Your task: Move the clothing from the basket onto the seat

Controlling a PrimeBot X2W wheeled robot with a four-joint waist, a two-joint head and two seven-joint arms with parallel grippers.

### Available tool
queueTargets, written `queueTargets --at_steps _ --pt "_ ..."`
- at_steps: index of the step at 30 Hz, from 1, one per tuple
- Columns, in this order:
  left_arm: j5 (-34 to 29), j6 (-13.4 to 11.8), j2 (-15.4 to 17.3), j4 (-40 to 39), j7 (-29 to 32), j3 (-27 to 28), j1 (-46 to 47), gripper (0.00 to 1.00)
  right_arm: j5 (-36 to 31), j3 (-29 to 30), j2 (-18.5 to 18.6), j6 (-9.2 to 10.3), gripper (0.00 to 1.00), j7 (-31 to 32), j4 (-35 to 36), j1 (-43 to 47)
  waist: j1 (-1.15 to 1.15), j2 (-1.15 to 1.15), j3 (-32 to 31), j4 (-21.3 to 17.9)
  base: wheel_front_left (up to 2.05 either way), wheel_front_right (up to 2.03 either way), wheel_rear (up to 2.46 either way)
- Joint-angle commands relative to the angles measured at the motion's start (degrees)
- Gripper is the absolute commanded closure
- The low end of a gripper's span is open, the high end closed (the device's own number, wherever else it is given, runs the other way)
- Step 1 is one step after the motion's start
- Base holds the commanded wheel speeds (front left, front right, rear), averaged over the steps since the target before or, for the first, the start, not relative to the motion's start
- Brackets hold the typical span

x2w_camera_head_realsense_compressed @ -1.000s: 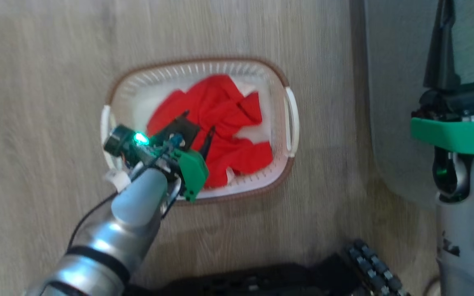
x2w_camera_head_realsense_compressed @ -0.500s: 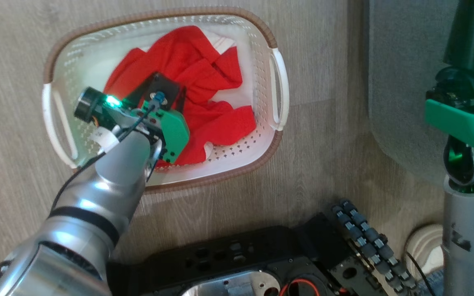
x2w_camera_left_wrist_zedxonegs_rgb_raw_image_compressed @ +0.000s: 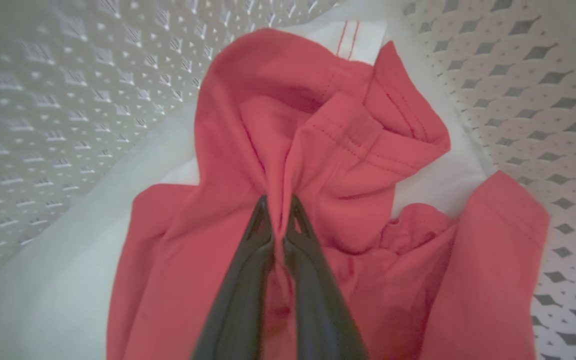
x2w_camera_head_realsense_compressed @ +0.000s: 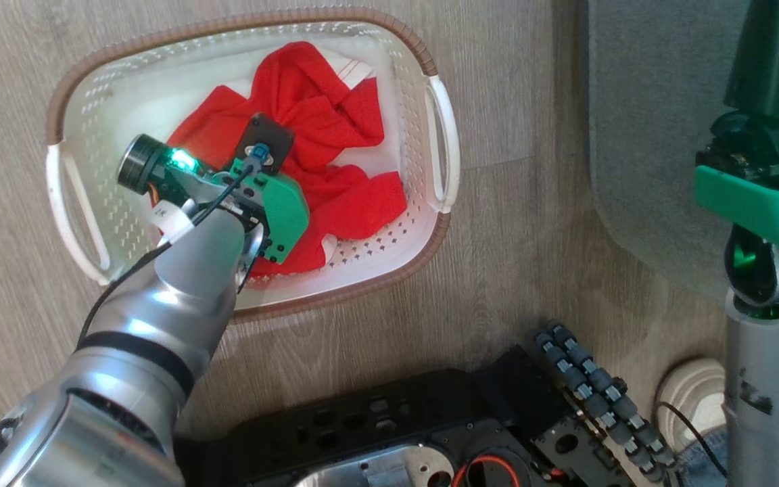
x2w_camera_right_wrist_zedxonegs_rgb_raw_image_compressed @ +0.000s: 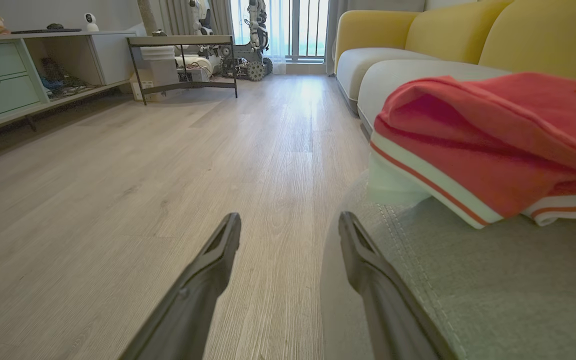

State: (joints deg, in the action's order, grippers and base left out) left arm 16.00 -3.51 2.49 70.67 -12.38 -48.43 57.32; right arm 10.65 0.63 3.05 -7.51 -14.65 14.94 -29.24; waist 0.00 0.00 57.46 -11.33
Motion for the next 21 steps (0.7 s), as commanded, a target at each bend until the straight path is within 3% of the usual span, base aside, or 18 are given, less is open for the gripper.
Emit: queueTargets --at_steps 1,10,21 --pt "0.45 -0.01 0.39 -0.9 -0.58 -0.11 -1.44 1.0 0.29 -0.68 -0.17 0.02 0.0 -0.35 1.41 1.27 0.0 0.0 -0.81 0.18 0.0 0.0 0.0" --pt "3.69 0.74 0.39 -5.48 -2.48 -0.36 -4.95 1.0 -0.57 -1.73 -0.17 0.02 0.0 -0.35 -3.23 2.06 0.0 0.0 -8.99 2.0 0.0 0.0 0.0" --pt "5.26 0.1 1.95 -25.13 -2.61 6.72 -16.29 1.0 -3.46 -3.8 -0.17 0.02 0.0 -0.35 -13.19 6.4 0.0 0.0 -26.61 5.96 0.0 0.0 0.0"
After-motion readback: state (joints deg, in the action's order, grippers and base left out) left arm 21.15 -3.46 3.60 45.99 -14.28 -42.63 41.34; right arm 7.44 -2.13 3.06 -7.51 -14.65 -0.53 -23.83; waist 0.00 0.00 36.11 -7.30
